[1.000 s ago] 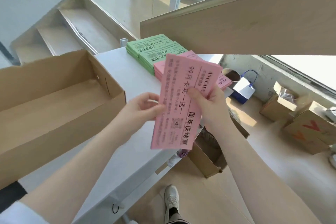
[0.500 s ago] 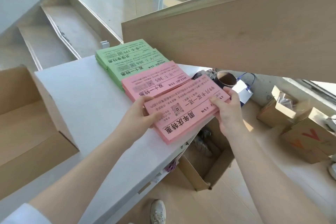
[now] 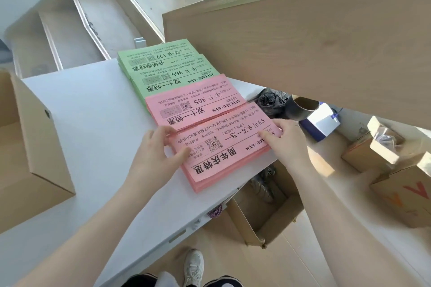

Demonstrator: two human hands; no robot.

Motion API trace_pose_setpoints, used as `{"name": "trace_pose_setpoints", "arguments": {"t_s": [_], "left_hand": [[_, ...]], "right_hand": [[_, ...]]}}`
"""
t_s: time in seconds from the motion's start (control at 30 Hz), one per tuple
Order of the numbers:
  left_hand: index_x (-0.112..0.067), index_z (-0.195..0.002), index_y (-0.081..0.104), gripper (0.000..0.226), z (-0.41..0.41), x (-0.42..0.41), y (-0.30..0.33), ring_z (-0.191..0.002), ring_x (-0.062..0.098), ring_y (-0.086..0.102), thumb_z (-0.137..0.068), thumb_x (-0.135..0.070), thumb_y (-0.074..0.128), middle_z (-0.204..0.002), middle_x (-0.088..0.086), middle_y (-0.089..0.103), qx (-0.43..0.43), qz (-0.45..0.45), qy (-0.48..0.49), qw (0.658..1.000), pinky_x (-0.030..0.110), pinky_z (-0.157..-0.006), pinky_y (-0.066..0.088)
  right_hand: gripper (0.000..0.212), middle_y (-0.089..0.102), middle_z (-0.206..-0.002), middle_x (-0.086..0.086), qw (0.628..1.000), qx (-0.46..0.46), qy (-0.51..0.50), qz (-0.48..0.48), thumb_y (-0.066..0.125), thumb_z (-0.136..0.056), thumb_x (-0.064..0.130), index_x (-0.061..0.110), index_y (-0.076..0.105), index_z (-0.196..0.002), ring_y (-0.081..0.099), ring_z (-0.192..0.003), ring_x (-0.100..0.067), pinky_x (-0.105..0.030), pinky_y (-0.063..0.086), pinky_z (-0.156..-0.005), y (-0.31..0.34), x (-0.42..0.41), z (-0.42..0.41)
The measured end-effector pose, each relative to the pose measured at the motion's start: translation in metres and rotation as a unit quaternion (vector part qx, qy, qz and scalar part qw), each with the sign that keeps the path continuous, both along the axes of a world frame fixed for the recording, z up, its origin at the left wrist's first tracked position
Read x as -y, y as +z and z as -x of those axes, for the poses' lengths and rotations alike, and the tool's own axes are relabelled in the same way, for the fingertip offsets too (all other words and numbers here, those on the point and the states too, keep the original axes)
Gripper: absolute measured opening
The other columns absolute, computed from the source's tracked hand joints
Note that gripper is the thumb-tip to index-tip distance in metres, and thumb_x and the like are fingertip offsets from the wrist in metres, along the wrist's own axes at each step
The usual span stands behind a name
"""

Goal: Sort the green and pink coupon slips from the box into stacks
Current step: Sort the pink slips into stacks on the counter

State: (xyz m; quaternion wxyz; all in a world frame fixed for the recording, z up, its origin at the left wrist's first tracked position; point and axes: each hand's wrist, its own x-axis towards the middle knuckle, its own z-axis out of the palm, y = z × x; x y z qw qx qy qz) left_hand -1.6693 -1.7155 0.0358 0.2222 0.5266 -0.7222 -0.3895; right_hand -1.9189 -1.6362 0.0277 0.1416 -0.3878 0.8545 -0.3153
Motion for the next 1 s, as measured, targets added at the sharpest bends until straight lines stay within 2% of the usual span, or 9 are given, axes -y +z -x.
{"name": "trace_pose_setpoints", "arguments": {"t_s": [0.07, 0.23, 0.33, 0.47, 0.53, 0.67, 0.8, 0.9, 1.0], "left_hand": [[-0.02, -0.122, 0.043, 0.049, -0.001, -0.007, -0.004, -0.078, 0.012, 0.044, -0.081, -0.029, 0.068, -0.1, -0.003, 0.042, -0.004, -0.002, 0.034, 0.999, 0.025, -0.07, 0.034], [-0.018, -0.123, 0.038, 0.048, 0.005, -0.015, -0.013, -0.07, 0.015, 0.053, -0.084, -0.023, 0.066, -0.085, -0.001, 0.052, -0.073, -0.074, 0.057, 0.993, 0.028, -0.058, 0.039], [-0.017, -0.125, 0.037, 0.051, 0.007, -0.014, -0.015, -0.075, 0.019, 0.055, -0.084, -0.022, 0.066, -0.082, 0.0, 0.053, -0.104, -0.113, 0.069, 0.986, 0.037, -0.07, 0.046], [-0.017, -0.124, 0.04, 0.049, 0.004, -0.014, -0.016, -0.083, 0.018, 0.052, -0.083, -0.027, 0.066, -0.093, -0.001, 0.051, -0.089, -0.119, 0.08, 0.986, 0.033, -0.073, 0.043], [-0.017, -0.128, 0.04, 0.052, 0.003, -0.017, -0.015, -0.098, 0.016, 0.047, -0.084, -0.03, 0.064, -0.111, -0.003, 0.043, -0.08, -0.089, 0.091, 0.989, 0.03, -0.083, 0.04], [-0.017, -0.13, 0.044, 0.046, -0.004, -0.019, -0.006, -0.111, 0.01, 0.044, -0.089, -0.034, 0.056, -0.126, -0.008, 0.04, -0.145, -0.045, 0.102, 0.983, 0.023, -0.087, 0.036], [-0.024, -0.112, 0.054, 0.02, -0.009, -0.004, 0.023, -0.089, 0.008, 0.067, -0.092, -0.024, 0.055, -0.099, -0.009, 0.071, -0.312, -0.115, 0.067, 0.941, 0.021, -0.073, 0.053], [-0.019, -0.112, 0.051, 0.022, -0.002, 0.019, 0.035, -0.058, 0.007, 0.066, -0.094, -0.007, 0.047, -0.088, -0.003, 0.071, -0.299, -0.106, 0.041, 0.948, 0.017, -0.049, 0.049], [-0.018, -0.115, 0.048, 0.021, 0.007, 0.047, 0.033, -0.05, 0.004, 0.06, -0.095, -0.01, 0.046, -0.09, -0.001, 0.069, -0.24, -0.069, 0.055, 0.967, 0.015, -0.043, 0.043]], "right_hand": [[0.033, 0.059, -0.112, -0.004, 1.0, -0.023, 0.009, -0.012, 0.065, -0.081, 0.034, 0.017, 0.065, -0.11, 0.05, -0.108, -0.022, -0.039, 0.045, -0.089, 0.001, -0.001, 0.002], [0.034, 0.054, -0.111, -0.004, 0.999, -0.039, 0.009, -0.019, 0.067, -0.081, 0.029, 0.014, 0.057, -0.11, 0.047, -0.11, -0.022, -0.04, 0.044, -0.089, 0.007, 0.002, -0.003], [0.032, 0.052, -0.102, 0.003, 0.998, -0.061, 0.019, 0.012, 0.068, -0.08, 0.021, 0.017, 0.048, -0.105, 0.049, -0.102, -0.017, -0.034, 0.045, -0.082, 0.011, 0.002, -0.009], [0.048, 0.057, -0.11, 0.008, 0.996, 0.048, 0.07, -0.005, 0.065, -0.081, 0.012, 0.019, 0.044, -0.124, 0.055, -0.1, -0.012, -0.033, 0.047, -0.085, 0.028, 0.005, -0.006], [0.04, 0.064, -0.112, 0.003, 0.99, 0.108, 0.089, -0.014, 0.064, -0.081, 0.007, 0.018, 0.053, -0.118, 0.062, -0.097, -0.016, -0.04, 0.053, -0.083, 0.036, 0.006, 0.001], [0.023, 0.068, -0.1, -0.004, 0.926, 0.358, 0.083, 0.086, 0.056, -0.087, -0.004, 0.014, 0.055, -0.102, 0.067, -0.07, -0.015, -0.018, 0.049, -0.042, 0.05, 0.009, 0.004], [0.023, 0.067, -0.1, -0.008, 0.887, 0.443, 0.064, 0.112, 0.055, -0.088, -0.002, 0.011, 0.055, -0.107, 0.062, -0.068, -0.014, -0.014, 0.045, -0.041, 0.048, 0.032, 0.001], [0.02, 0.067, -0.097, -0.009, 0.887, 0.443, 0.067, 0.11, 0.055, -0.089, -0.001, 0.007, 0.053, -0.106, 0.064, -0.062, -0.011, -0.015, 0.046, -0.042, 0.049, 0.057, -0.004], [0.025, 0.069, -0.101, -0.007, 0.921, 0.372, 0.072, 0.09, 0.058, -0.089, 0.006, 0.008, 0.054, -0.113, 0.07, -0.08, -0.017, -0.032, 0.058, -0.07, 0.045, 0.084, 0.001]]}}
